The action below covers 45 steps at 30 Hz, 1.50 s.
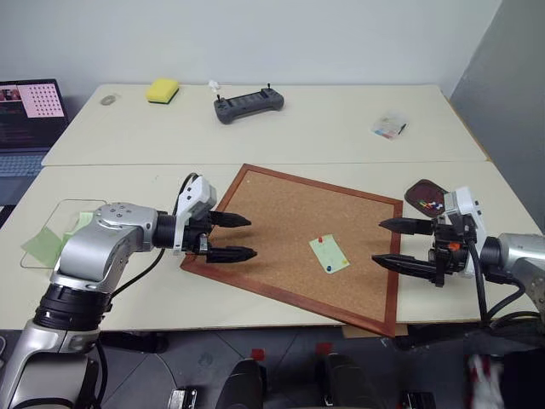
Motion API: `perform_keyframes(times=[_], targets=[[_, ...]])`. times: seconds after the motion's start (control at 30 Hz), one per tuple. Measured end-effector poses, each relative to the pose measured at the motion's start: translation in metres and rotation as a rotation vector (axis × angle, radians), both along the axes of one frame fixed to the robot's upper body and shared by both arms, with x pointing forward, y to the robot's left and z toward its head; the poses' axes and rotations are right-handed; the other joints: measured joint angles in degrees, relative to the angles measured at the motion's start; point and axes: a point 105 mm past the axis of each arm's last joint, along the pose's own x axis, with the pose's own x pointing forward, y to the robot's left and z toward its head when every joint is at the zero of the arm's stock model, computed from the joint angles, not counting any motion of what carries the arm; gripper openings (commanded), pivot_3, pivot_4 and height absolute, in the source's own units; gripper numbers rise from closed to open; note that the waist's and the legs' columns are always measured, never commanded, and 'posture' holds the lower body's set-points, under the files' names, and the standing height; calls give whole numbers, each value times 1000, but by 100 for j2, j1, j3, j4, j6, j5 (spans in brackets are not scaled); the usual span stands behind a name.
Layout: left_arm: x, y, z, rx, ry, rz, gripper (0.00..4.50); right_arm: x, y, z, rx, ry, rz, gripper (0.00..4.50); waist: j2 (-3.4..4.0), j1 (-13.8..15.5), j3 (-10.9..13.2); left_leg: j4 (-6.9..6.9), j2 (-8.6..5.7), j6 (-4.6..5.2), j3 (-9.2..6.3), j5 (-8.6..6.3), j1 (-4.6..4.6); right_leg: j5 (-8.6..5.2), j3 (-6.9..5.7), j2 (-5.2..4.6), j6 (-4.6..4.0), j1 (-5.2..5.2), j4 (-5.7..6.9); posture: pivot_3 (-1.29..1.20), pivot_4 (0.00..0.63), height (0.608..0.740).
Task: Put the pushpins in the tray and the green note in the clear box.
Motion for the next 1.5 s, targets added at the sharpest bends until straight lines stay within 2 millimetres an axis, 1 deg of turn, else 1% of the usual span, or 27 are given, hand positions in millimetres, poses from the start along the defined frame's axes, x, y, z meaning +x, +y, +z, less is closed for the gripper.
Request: perform_keyframes(times=[0.17,0.7,0.83,0.87,0.9,0.93,1.07,1.13,1.23,1.3,1.5], targets=[[0,0,0,0,3,-1,4422,-4,1,-2,-7,9,14,4500,0,6,0,4,-3,0,-11,0,-20,0,-8,-4,0,-10,-1,0,150,740],[-4,-6,-4,1,19,-49,4422,-8,7,-5,1,29,39,4500,0,3,0,8,-3,-1,-15,1,-18,1,-10,-3,0,-9,5,0,150,740],[4,-10,-2,-31,4,-32,4422,-6,12,-6,1,9,38,4500,0,7,0,10,-4,-1,-17,1,-18,1,-12,-3,0,-7,6,0,150,740],[8,-12,-2,-40,-3,-20,4069,-5,14,-8,0,2,35,4500,0,6,0,11,-4,-1,-17,1,-19,1,-12,-3,0,-7,5,0,150,740],[15,-14,0,-64,-24,4,3946,-3,20,-11,7,-9,34,4500,0,4,0,11,-4,-1,-16,1,-17,1,-11,-3,0,-7,7,0,150,740],[20,-16,1,-86,-39,22,3635,-1,25,-12,9,-24,34,4500,0,1,0,12,-4,-1,-16,1,-17,1,-11,-3,0,-8,8,0,150,740],[29,-28,-2,-120,-95,38,2924,5,41,-19,3,-65,50,4500,0,-5,0,11,-4,-2,-19,1,-21,1,-11,-4,0,-11,7,0,150,740],[33,-33,-7,-125,-108,48,2542,8,48,-22,0,-86,59,4500,0,0,0,13,-5,-2,-24,2,-23,2,-14,-4,-1,-11,8,0,150,740],[35,-41,-16,-119,-122,47,2109,15,56,-27,-11,-117,67,4500,-1,3,-1,15,-6,-2,-24,2,-19,2,-13,-5,-1,-9,8,0,150,740],[36,-46,-23,-109,-131,45,1715,20,62,-31,-15,-133,65,4500,-1,-3,-1,16,-5,-2,-26,2,-20,2,-13,-4,-1,-10,10,0,150,740],[43,-48,-37,-78,-126,93,602,31,74,-44,-10,-138,57,4500,-1,-7,-1,15,-6,-2,-30,2,-19,3,-14,-4,-2,-11,13,0,150,740]])
